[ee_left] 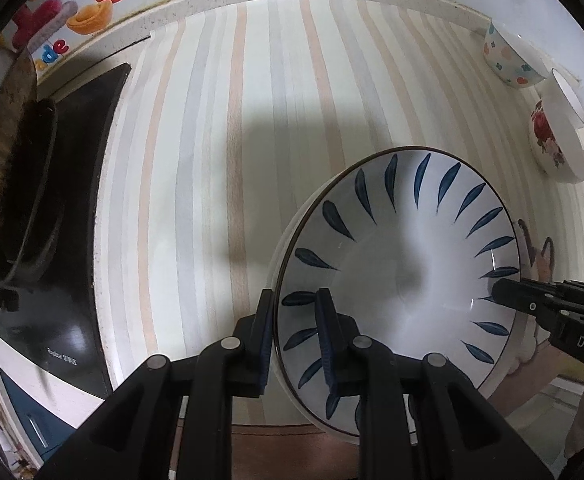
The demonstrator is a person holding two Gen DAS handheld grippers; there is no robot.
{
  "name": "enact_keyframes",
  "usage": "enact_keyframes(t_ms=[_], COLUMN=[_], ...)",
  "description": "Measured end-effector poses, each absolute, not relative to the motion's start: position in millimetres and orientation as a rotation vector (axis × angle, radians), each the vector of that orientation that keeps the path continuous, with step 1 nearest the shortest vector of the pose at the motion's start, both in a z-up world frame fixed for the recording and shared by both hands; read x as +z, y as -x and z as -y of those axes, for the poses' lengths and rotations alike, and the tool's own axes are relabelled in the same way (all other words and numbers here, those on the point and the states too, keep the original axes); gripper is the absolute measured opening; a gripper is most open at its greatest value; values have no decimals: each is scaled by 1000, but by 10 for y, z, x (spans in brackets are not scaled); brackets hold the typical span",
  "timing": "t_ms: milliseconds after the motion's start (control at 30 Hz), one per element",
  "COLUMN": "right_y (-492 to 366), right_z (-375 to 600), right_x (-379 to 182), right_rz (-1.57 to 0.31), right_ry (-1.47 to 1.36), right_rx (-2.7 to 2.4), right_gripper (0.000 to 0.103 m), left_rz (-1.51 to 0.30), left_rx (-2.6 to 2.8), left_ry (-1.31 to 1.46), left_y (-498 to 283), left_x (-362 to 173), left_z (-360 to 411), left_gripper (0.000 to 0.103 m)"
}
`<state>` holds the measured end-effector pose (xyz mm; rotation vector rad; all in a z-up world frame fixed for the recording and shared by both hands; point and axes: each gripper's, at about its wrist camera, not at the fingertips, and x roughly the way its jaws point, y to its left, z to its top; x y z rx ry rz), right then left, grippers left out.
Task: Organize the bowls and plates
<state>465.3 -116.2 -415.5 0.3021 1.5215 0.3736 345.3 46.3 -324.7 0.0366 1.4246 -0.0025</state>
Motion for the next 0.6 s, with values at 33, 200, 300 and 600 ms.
enact_keyframes(t_ms=[33, 200, 300, 600], right_y=[-4646, -4627, -4630, -4637], right_z=[1158, 1109, 1107, 1111], right_x=[-4161, -4185, -4134, -4169], right_rz=[-1524, -1528, -1517, -1538], right_ry=[-300, -298, -295, -278], right_rx=[374, 380, 385, 375], right_gripper=[14, 14, 15, 17], left_rz=[-1423, -1427, -1421, -1422], left_rx=[1, 18, 21, 19], left_ry=[-39, -55, -67, -79], left_y=[-3450, -3425, -3397, -3348], left_x=[-3247, -3240, -3223, -3176], left_z=[-448, -418, -377, -314], left_gripper=[18, 18, 18, 19])
